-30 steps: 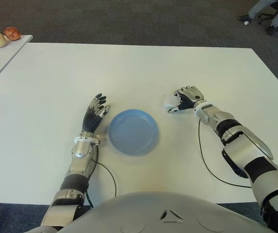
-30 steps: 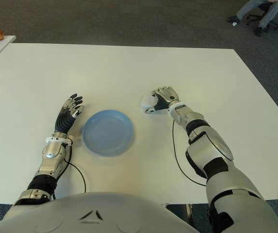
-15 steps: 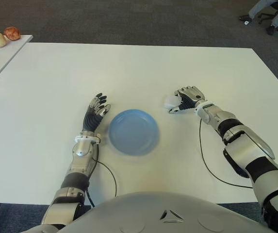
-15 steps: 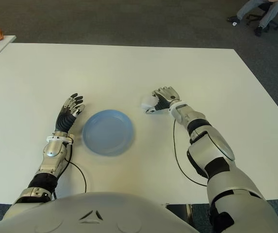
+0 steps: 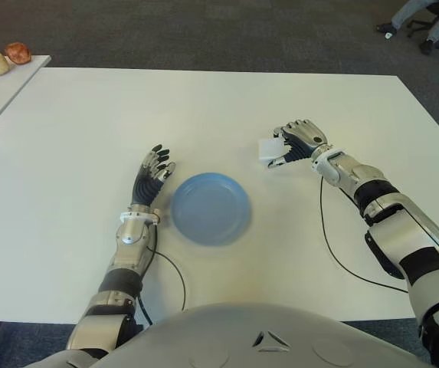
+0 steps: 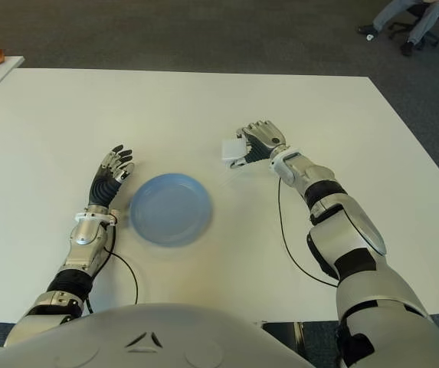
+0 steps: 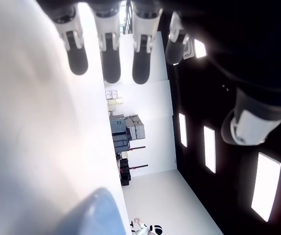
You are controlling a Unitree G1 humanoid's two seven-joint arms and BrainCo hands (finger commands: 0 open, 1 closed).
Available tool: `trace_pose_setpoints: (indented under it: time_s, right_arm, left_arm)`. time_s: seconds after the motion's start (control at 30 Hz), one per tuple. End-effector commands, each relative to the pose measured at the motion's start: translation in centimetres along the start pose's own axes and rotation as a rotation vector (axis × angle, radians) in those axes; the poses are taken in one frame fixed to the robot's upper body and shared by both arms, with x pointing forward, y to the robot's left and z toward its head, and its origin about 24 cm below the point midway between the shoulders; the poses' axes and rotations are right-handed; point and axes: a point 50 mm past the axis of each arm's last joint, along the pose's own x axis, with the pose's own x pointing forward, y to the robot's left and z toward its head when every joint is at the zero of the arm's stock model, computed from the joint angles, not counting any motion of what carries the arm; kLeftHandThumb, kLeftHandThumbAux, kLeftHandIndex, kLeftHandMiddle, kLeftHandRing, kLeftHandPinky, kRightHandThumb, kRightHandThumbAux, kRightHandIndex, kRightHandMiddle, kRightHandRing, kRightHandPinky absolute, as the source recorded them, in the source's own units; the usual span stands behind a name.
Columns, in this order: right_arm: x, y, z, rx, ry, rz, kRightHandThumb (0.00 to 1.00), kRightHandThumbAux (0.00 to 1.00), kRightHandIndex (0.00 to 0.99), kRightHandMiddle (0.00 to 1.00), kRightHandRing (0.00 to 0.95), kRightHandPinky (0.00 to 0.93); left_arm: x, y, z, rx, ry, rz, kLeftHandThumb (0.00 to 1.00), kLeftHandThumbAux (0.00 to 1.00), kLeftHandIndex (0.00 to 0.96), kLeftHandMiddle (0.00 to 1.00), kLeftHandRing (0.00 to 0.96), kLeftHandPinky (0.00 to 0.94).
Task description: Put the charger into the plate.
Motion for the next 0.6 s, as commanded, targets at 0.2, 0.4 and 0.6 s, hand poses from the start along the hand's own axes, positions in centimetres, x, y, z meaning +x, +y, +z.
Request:
trace_pose_setpoints:
  time_s: [0.2,0.4,0.6]
  right_arm:
    - [0.3,-4.5,3.0,0.059,-0.147,-0.184,0.745,0.708,0.441,0.883,0.874,0.859]
    - [0.0,-5.3,4.4,0.093,-0.177,-0.220,0.747,0.708,0.441,0.885,0.879,0.867]
    - [-0.4,-6.6,6.3,0.131,-0.226,-0.243,0.749,0.707,0.441,0.886,0.884,0.873]
  left_arm:
    - [-2.5,-0.9,-3.4,-0.015,0.198,-0.005,0.000,0.493,0.123,0.197,0.179,0.172]
    - [-2.4,-0.8,-3.5,-0.029,0.206,-0.003,0.000,0.500,0.125,0.200,0.181,0.170]
    - [-2.2,-0.7,-3.6,-0.032,0.216,-0.003,0.000,0.500,0.129,0.200,0.181,0.173]
